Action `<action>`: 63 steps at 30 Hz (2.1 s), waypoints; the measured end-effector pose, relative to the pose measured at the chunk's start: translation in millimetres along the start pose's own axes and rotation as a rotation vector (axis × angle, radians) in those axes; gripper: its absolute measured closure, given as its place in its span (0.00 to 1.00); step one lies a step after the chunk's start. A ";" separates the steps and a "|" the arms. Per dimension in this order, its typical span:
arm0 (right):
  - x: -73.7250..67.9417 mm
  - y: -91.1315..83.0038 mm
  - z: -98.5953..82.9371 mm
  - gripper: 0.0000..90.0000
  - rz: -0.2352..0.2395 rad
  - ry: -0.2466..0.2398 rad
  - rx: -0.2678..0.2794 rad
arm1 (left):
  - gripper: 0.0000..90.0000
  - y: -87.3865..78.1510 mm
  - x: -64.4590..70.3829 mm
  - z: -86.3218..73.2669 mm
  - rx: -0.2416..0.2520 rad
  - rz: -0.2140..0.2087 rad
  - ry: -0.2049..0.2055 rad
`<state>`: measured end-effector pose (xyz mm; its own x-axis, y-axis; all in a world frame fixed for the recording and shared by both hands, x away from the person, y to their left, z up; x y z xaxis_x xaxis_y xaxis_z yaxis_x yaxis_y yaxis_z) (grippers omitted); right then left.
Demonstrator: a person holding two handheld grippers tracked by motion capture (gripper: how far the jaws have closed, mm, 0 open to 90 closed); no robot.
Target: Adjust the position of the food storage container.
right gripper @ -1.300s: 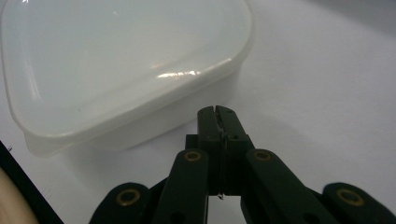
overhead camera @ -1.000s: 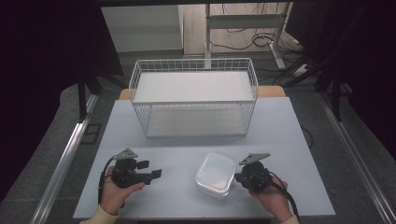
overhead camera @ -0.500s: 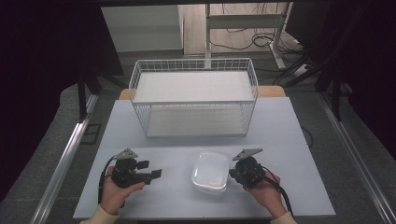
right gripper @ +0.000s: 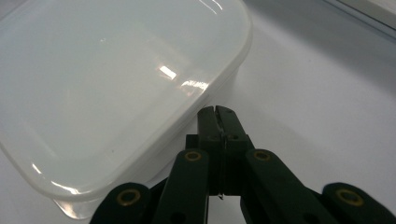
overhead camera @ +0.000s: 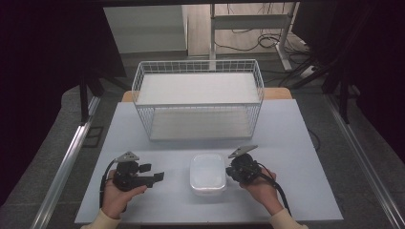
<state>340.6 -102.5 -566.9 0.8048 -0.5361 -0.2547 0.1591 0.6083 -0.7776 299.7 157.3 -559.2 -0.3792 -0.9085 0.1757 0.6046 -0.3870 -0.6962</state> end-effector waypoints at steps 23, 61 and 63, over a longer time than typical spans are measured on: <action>-22.2 18.7 6.7 1.00 0.058 -0.045 -0.034 | 0.30 -1.1 -3.2 0.1 0.001 0.002 -0.006; -23.0 -33.4 9.7 0.38 0.161 0.046 0.261 | 0.29 -19.6 7.9 12.6 0.048 -0.028 -0.070; -24.5 -33.0 9.8 0.37 0.164 0.048 0.260 | 0.28 -20.4 8.5 12.9 0.049 -0.030 -0.073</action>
<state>321.2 -103.7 -529.4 0.8050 -0.4416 -0.3962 0.1751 0.8148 -0.5526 293.2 155.5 -534.6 -0.3467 -0.9047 0.2475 0.6278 -0.4199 -0.6554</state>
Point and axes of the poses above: each handheld gripper's, and its own axes: y roughly forward along the jaws, z roughly out of its top, x roughly to its right, the point moved 10 cm from there along y, roughly forward along the jaws, and after that the axes turned 15 degrees about z, right-handed, at the moved point
